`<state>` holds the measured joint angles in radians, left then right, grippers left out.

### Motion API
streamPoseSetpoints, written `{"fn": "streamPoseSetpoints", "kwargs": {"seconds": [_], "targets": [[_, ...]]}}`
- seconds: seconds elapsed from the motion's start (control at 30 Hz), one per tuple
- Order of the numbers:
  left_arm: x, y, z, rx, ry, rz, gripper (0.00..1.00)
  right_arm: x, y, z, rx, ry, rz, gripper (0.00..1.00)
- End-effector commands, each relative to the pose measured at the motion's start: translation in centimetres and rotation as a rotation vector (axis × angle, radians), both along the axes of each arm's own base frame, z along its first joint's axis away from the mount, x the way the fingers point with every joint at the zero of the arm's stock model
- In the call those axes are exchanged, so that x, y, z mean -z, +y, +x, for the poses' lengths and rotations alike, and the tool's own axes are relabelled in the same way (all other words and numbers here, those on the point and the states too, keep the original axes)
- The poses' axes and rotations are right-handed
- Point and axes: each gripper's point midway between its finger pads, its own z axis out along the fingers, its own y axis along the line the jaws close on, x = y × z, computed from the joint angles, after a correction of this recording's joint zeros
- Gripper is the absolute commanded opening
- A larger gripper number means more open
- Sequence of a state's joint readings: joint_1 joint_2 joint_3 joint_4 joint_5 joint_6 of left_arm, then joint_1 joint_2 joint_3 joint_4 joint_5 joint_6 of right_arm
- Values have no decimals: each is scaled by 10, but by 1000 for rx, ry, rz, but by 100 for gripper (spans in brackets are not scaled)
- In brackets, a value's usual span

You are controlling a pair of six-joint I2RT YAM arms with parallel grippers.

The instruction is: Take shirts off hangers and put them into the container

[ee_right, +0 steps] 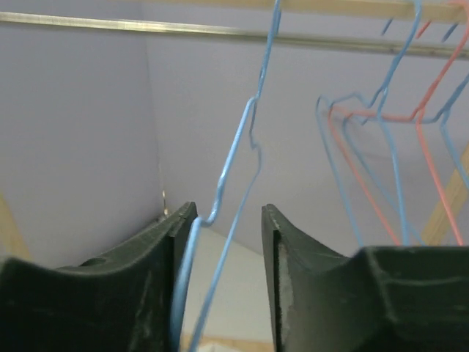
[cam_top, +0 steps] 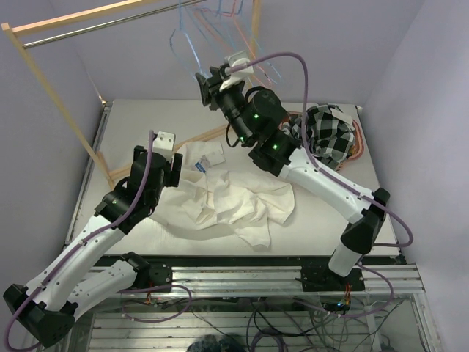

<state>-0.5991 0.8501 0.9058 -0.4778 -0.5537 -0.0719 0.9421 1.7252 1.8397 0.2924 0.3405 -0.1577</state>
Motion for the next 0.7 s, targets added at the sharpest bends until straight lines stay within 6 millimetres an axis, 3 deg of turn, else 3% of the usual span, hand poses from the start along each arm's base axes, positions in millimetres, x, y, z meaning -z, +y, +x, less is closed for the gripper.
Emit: {"fn": "streamPoseSetpoints", "kwargs": {"seconds": [0.0, 0.1, 0.27, 0.43, 0.6, 0.67], "targets": [[-14, 0, 0, 0, -30, -33, 81, 6, -17, -23, -53, 45, 12, 44], [-15, 0, -1, 1, -33, -35, 81, 30, -28, -46, -121, 111, 1, 48], [-17, 0, -2, 1, -40, -43, 81, 90, -57, -81, -179, 266, -24, 52], [-20, 1, -3, 2, -46, -51, 80, 182, -67, -93, -168, 474, -135, 57], [-24, 3, -6, 2, -69, -63, 80, 299, -52, -109, -227, 744, -310, 69], [-24, 3, -6, 5, -71, -65, 80, 337, -48, -112, -221, 847, -340, 74]]}}
